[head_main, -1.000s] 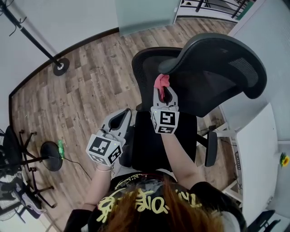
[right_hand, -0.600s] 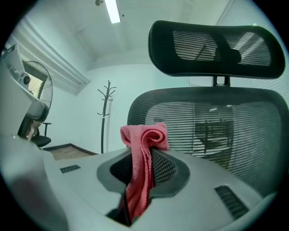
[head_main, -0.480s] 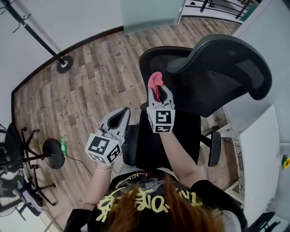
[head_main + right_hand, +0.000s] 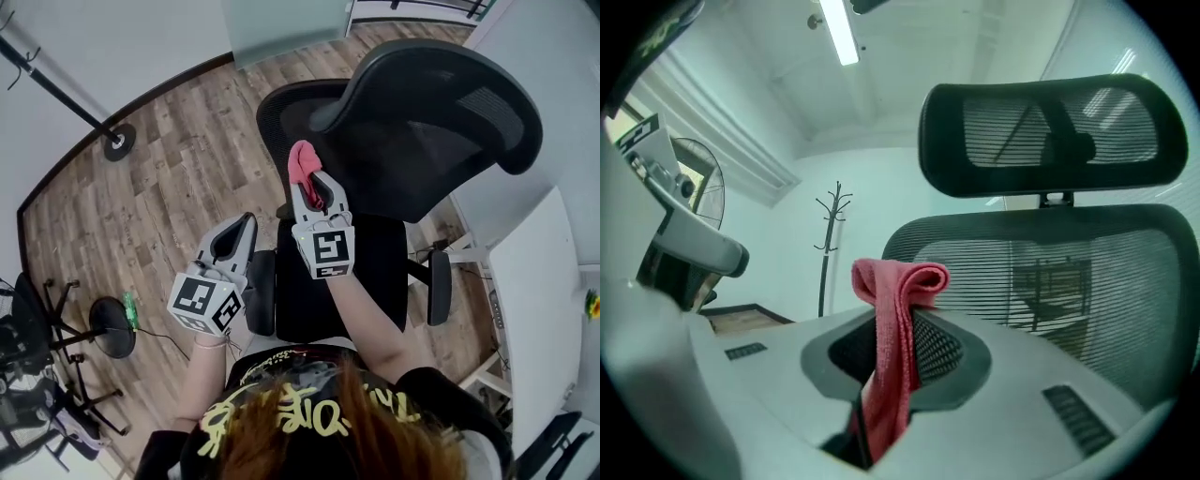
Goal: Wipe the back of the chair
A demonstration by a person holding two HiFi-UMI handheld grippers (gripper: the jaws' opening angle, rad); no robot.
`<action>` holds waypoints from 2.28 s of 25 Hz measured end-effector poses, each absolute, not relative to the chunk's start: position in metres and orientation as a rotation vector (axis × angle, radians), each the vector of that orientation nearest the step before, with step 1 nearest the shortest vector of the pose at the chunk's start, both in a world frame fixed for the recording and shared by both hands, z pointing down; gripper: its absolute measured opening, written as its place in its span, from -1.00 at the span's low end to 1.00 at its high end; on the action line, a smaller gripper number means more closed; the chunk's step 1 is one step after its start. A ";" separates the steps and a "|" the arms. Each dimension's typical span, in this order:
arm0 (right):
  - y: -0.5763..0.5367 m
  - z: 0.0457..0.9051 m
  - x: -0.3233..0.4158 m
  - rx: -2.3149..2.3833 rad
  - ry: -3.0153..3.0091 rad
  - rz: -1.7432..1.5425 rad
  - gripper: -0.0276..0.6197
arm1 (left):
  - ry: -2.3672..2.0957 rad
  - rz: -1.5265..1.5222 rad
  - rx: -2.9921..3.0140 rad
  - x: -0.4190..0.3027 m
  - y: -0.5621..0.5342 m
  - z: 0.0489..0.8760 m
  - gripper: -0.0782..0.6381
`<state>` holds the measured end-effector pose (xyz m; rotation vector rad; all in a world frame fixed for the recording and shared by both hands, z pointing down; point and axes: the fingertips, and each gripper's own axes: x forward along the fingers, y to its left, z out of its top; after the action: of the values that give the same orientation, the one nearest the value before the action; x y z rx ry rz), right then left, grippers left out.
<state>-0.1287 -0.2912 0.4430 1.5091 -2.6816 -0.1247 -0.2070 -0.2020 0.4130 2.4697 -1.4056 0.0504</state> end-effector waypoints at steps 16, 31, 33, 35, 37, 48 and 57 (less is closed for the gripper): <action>-0.258 0.438 0.092 1.883 -2.407 -0.092 -0.71 | -1.156 0.075 2.619 -0.049 -0.209 0.414 -0.81; -0.257 0.484 0.259 2.064 -2.167 -0.002 -0.71 | -1.079 0.107 2.637 0.069 -0.223 0.449 -0.81; -0.261 0.490 0.271 2.070 -2.154 0.009 -0.71 | -1.079 0.121 2.634 0.079 -0.227 0.455 -0.81; -0.266 0.498 0.278 2.064 -2.146 0.021 -0.71 | -1.078 0.126 2.628 0.086 -0.232 0.460 -0.81; -0.270 0.506 0.282 2.052 -2.145 0.035 -0.71 | -1.077 0.135 2.626 0.092 -0.236 0.465 -0.81; -0.293 0.541 0.285 2.022 -2.115 0.094 -0.71 | -1.082 0.162 2.596 0.102 -0.260 0.485 -0.81; -0.306 0.549 0.272 1.994 -2.106 0.083 -0.71 | -1.085 0.171 2.570 0.092 -0.264 0.497 -0.81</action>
<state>0.2718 -0.3058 0.5488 1.9941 -2.1056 0.0830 0.0918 -0.2644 0.4973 2.5701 -1.0852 0.1707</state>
